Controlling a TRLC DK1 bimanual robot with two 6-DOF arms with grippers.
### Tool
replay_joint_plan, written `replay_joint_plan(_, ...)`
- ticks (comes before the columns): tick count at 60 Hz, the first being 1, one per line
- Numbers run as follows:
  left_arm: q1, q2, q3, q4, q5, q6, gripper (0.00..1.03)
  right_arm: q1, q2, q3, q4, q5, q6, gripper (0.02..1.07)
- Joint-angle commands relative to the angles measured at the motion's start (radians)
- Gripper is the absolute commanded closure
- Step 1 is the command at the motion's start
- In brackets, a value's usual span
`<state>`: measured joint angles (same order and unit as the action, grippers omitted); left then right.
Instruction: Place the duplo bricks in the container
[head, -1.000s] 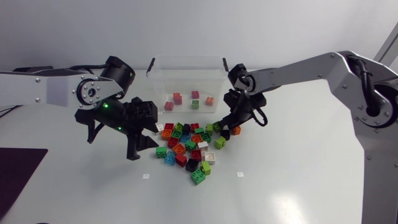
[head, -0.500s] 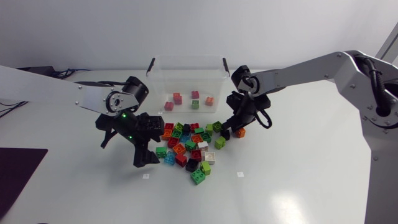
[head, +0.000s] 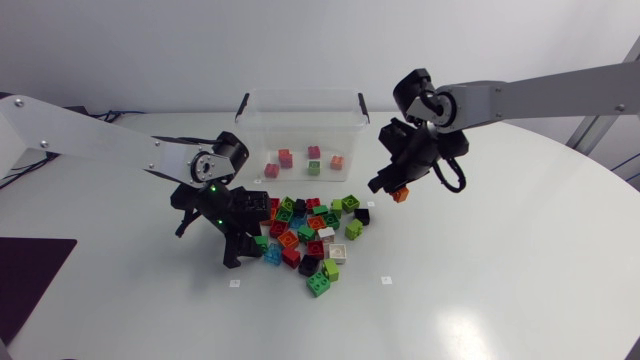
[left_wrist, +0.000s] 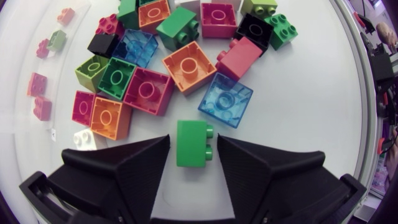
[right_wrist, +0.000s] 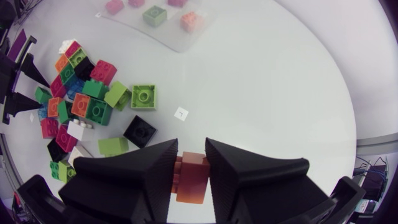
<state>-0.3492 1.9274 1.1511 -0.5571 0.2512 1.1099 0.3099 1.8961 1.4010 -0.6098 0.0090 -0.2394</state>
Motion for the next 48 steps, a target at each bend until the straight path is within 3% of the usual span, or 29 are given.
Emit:
replay_joint_plan(1,-0.005,0.024,0.007,-0.006,-0.007,0.039,0.68,-0.009,-0.049,0.006,-0.030,0.009,-0.018,0.84)
replay_joint_plan(26,-0.007,-0.021,0.007,-0.083,-0.007,0.051,0.74,0.018,-0.103,0.158,-0.045,-0.026,-0.020,0.84)
replay_joint_plan(48,-0.001,-0.228,0.044,-0.167,0.013,0.007,0.74,0.077,0.006,0.374,-0.022,-0.049,-0.003,0.84)
